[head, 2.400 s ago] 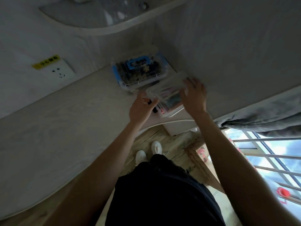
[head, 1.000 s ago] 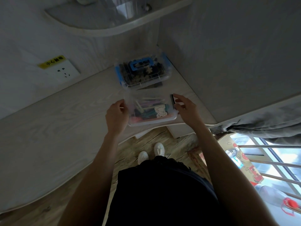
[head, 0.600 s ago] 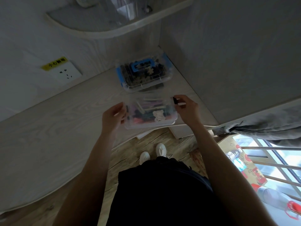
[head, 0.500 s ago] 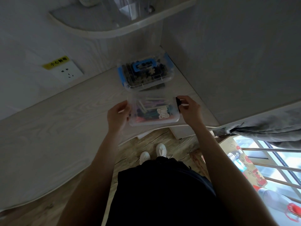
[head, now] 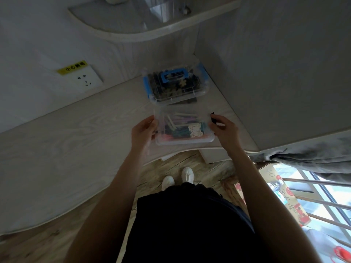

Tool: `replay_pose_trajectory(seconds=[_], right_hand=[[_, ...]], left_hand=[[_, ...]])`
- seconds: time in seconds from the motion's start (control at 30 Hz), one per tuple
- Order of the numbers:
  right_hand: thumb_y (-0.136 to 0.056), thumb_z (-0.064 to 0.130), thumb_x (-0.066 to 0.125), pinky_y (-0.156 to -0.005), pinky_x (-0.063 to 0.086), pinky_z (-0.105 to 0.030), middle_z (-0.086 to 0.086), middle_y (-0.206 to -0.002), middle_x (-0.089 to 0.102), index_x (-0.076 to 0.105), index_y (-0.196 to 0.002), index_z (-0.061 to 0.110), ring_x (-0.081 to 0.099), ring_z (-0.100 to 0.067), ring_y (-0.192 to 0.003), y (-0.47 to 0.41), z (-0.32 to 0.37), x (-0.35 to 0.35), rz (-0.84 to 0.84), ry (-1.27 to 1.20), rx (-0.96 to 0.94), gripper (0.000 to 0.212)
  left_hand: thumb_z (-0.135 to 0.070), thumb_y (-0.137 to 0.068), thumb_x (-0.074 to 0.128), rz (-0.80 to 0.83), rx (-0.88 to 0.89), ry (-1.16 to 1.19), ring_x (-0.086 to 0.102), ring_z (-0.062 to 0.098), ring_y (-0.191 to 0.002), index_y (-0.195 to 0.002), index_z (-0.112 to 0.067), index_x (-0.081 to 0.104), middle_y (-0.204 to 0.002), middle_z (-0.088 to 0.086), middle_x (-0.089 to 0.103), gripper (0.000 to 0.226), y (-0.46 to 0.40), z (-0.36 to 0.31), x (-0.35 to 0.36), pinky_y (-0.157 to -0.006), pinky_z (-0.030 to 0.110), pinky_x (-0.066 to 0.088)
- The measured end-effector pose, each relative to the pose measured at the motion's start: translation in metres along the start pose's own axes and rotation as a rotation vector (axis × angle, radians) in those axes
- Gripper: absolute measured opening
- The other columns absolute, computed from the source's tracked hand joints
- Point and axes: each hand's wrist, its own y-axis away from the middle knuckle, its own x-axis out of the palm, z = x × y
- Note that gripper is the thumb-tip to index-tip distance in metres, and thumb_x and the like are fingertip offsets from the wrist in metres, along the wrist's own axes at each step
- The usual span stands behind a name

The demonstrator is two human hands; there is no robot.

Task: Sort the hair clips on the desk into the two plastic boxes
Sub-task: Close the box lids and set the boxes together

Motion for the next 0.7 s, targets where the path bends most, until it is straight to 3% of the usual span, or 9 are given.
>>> replay_pose_trajectory(seconds=[0.17,0.37,0.47,0.57,0.7], right_hand=[[-0.084,0.018,0.065,-0.086,0.056,-0.046,-0.002,-0.106,0.068,0.066,-0.111,0.021,0.068,-0.02,-0.093,0.001,0.002,0.001,-0.011,-0.016,-0.002,0.027],[-0.086,0.013,0.063,-0.086,0.056,-0.043,-0.002,-0.103,0.067,0.065,-0.114,0.016,0.065,-0.016,-0.089,0.0,0.005,0.003,-0.045,-0.035,0.018,0.029],[-0.087,0.014,0.06,-0.089,0.054,-0.039,-0.009,-0.109,0.068,0.065,-0.114,0.011,0.062,-0.014,-0.091,-0.002,0.005,0.005,-0.066,0.02,0.006,0.027],[-0.087,0.013,0.061,-0.088,0.055,-0.041,-0.011,-0.108,0.069,0.066,-0.111,0.01,0.062,-0.017,-0.09,-0.002,0.004,0.004,-0.057,0.073,0.003,0.025],[-0.086,0.011,0.061,-0.077,0.054,-0.033,-0.008,-0.099,0.069,0.063,-0.11,0.014,0.065,-0.021,-0.086,0.002,0.006,0.006,-0.083,0.165,-0.053,0.024]], left_hand=[[-0.012,-0.089,0.059,-0.015,0.043,-0.019,0.064,0.007,-0.069,-0.114,-0.009,0.064,-0.089,0.003,0.068,0.025,0.002,0.005,0.001,-0.055,0.014,0.051],[-0.026,-0.088,0.057,-0.121,0.285,-0.5,0.062,0.014,-0.099,-0.115,-0.021,0.064,-0.114,0.0,0.066,0.028,-0.008,0.0,0.01,-0.09,0.029,0.049],[-0.028,-0.087,0.06,-0.078,0.22,-0.548,0.062,0.013,-0.1,-0.112,-0.022,0.063,-0.112,-0.003,0.067,0.026,-0.01,-0.002,0.008,-0.086,0.025,0.045],[-0.021,-0.085,0.062,-0.05,0.186,-0.534,0.063,0.015,-0.092,-0.108,-0.017,0.063,-0.109,0.0,0.067,0.024,-0.011,0.002,0.005,-0.084,0.031,0.051],[-0.027,-0.083,0.065,-0.082,0.242,-0.557,0.057,0.011,-0.08,-0.112,-0.019,0.061,-0.101,-0.004,0.061,0.031,-0.005,0.011,0.0,-0.074,0.026,0.046]])
